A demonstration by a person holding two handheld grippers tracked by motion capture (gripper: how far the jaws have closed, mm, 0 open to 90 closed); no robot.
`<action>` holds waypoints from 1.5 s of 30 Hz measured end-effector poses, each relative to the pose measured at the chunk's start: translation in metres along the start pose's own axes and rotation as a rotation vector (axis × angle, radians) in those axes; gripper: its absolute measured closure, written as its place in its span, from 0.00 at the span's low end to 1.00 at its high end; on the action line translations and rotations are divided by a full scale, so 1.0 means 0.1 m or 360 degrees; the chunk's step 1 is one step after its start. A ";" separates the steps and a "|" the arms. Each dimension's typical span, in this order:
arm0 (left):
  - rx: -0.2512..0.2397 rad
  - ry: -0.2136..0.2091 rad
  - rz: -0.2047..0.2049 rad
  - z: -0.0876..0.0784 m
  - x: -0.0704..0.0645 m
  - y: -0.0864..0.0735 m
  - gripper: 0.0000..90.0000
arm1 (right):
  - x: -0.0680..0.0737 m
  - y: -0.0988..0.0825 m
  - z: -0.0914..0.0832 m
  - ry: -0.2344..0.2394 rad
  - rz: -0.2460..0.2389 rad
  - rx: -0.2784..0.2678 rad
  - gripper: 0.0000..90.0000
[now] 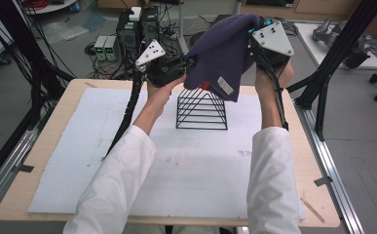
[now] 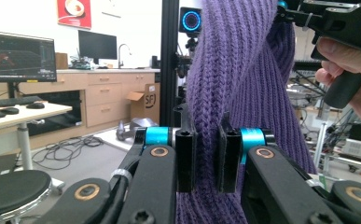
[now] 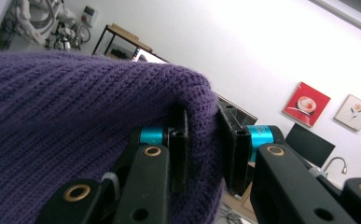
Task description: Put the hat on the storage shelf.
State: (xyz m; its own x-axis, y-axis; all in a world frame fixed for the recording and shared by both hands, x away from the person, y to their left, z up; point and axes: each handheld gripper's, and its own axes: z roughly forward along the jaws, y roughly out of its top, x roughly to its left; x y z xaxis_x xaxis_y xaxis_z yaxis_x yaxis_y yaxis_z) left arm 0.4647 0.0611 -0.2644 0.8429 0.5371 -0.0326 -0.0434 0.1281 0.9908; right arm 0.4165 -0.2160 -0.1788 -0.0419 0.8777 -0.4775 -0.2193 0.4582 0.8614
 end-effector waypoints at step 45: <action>0.0164 0.0108 -0.0145 -0.43 0.11 -1.08 0.90 | 0.59 -0.34 0.07 0.0495 -0.0292 0.0257 0.80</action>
State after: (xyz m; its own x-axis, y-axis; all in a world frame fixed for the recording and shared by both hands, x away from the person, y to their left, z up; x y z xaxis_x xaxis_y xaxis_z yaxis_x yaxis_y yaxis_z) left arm 0.4557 0.0889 -0.3777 0.8025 0.5827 -0.1281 0.0896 0.0945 0.9915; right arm 0.4286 -0.1785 -0.2350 -0.3148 0.7059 -0.6345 -0.0952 0.6417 0.7610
